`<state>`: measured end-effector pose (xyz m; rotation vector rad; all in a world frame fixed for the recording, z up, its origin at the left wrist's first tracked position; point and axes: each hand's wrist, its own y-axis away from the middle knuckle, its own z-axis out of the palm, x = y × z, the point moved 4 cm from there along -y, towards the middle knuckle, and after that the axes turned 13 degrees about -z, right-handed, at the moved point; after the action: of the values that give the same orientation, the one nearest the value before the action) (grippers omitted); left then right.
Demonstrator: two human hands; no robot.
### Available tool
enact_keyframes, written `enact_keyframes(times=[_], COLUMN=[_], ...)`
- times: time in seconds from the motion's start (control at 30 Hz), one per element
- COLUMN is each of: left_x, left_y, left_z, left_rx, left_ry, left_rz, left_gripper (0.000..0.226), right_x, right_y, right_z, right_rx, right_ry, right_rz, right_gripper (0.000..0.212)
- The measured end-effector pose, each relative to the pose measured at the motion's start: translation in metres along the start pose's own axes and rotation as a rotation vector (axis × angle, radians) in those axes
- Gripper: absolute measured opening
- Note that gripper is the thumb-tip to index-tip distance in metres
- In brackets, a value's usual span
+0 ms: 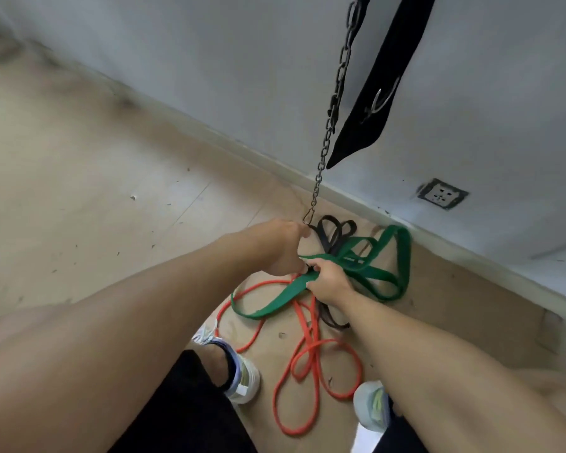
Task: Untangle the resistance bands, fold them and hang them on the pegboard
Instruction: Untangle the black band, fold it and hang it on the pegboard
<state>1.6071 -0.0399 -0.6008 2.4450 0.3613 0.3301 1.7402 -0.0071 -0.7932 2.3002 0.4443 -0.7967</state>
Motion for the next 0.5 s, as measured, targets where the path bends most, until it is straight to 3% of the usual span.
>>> enact_keyframes(times=[0.13,0.3,0.43,0.5], left_x=[0.001,0.003,0.001,0.001], left_y=[0.002,0.009,0.012,0.013], left_z=[0.003,0.003,0.003,0.005], left_rx=[-0.011,-0.012,-0.010,-0.024], left_ry=[0.020,0.005,-0.002,-0.001], left_rz=[0.025,0.049,0.054,0.056], left_gripper=[0.073,0.069,0.066,0.067], right_x=[0.032,0.068,0.061,0.055], right_y=[-0.006,0.020,0.040,0.042], right_z=[0.046,0.101,0.110,0.109], right_rx=[-0.035,-0.257,-0.220,-0.155], right_ry=[0.028,0.146,0.365,0.353], right_rz=[0.057,0.161,0.059,0.035], right_gripper=[0.041,0.034,0.046,0.050])
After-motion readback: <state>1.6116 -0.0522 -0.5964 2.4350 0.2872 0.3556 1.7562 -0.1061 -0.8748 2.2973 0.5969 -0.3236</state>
